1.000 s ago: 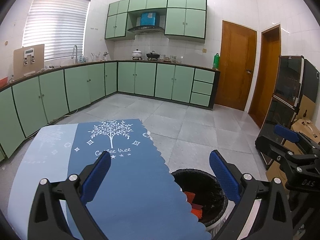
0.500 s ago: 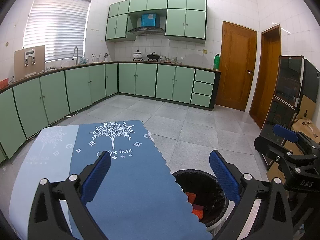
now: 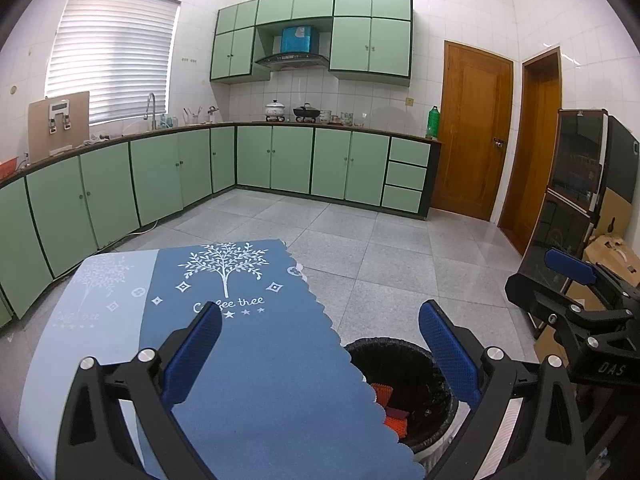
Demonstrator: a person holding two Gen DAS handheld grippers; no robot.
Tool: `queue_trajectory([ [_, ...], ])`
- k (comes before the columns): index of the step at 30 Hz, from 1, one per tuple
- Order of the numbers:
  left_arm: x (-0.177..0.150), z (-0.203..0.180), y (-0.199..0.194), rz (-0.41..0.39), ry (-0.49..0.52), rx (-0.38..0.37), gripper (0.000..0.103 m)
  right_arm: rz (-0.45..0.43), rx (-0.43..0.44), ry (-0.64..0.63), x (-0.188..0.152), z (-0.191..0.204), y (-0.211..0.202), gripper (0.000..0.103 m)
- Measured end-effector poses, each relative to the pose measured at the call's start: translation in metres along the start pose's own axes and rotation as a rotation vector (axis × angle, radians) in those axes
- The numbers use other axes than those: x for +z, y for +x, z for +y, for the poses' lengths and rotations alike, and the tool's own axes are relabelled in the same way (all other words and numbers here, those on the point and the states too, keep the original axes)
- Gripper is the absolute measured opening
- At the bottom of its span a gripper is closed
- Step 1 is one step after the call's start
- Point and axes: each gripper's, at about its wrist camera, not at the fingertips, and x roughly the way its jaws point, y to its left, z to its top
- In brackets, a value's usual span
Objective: Collect trash
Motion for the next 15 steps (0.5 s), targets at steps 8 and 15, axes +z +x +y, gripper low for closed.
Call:
queue_trajectory([
  [8,-0.0008,0.0005,-0.0004,-0.002,0.002,0.003,0.097,0.0,0.001,0.001,-0.0006,0.0001,-0.0003,0.098],
  [15,-0.0005,0.0002,-0.0004,-0.001,0.003,0.003,0.097,0.0,0.001,0.002,-0.0007,0.0007,-0.0004,0.098],
])
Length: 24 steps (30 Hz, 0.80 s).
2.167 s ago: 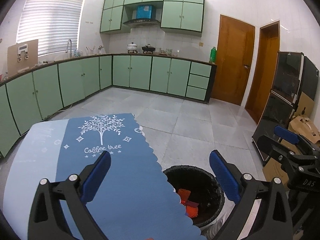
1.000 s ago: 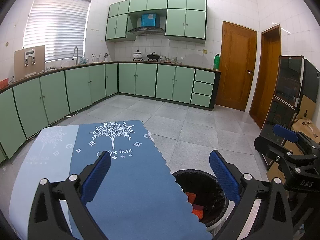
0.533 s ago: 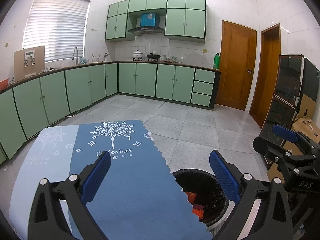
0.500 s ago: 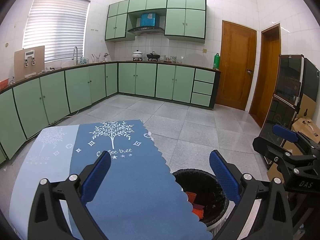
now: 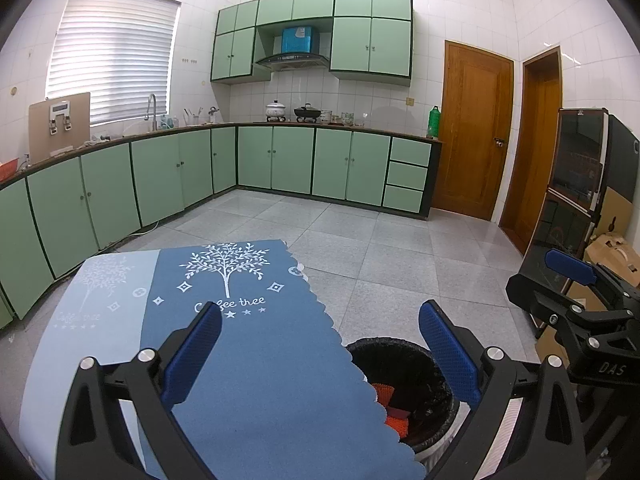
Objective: Collect trash
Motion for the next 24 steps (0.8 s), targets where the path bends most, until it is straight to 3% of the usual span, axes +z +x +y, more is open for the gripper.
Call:
queue_trajectory([
  [24,-0.003,0.0071,0.0005,0.003,0.004,0.0,0.097,-0.004,0.001,0.002,-0.0009,0.0013,0.0004,0.098],
])
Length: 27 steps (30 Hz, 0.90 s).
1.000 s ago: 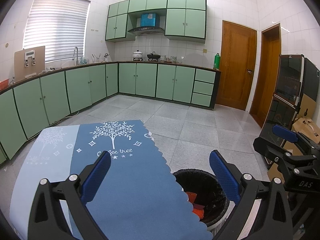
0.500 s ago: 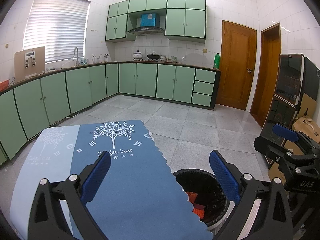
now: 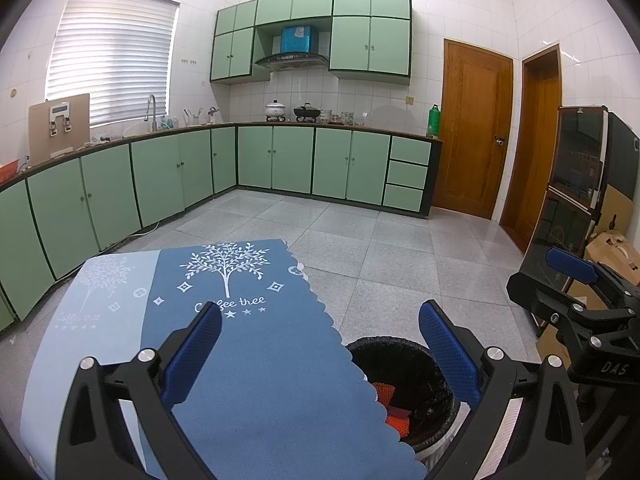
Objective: Collect trash
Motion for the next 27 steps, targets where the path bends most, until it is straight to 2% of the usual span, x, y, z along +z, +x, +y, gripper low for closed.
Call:
queue_trajectory([
  [27,-0.0013,0.0006,0.0006,0.001,0.001,0.001,0.097,0.008,-0.001,0.0,-0.0038,0.002,0.0033,0.098],
])
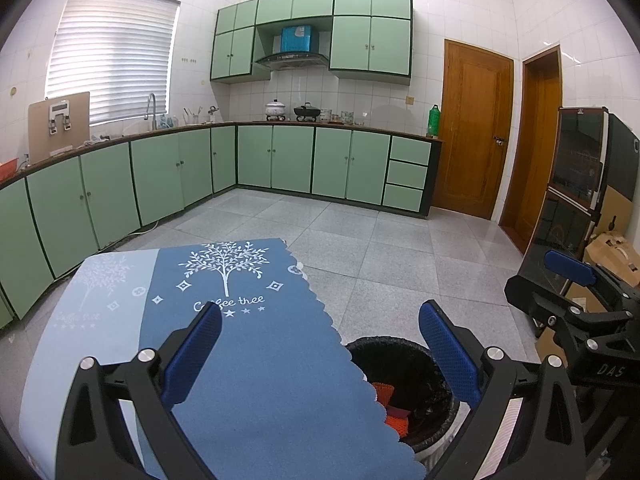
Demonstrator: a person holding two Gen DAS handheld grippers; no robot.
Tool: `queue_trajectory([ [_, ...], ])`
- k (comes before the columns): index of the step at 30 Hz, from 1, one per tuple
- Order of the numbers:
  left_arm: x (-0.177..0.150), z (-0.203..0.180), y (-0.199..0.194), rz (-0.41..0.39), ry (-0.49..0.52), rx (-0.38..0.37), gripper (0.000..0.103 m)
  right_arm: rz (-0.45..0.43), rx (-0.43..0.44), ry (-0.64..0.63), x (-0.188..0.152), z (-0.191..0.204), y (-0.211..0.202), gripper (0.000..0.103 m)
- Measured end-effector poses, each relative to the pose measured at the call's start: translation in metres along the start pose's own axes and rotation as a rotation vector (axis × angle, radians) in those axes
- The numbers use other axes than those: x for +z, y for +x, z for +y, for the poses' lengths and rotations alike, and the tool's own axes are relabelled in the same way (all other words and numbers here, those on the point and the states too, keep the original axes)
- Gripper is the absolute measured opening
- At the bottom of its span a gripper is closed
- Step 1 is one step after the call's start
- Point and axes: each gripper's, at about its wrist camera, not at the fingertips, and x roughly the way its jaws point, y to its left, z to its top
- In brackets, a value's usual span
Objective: Collect trash
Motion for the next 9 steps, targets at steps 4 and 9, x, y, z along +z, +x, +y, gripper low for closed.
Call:
queue_trajectory([
  [4,-0.0005,-0.0007,0.0007,0.002,0.0,0.001,0.097,0.001,0.0,0.0,-0.0001,-0.0002,0.0,0.098],
  [9,-0.001,-0.0011,0.001,0.006,0.0,0.003,0.097,0.001,0.001,0.0,-0.0001,-0.0006,-0.0001,0.098],
])
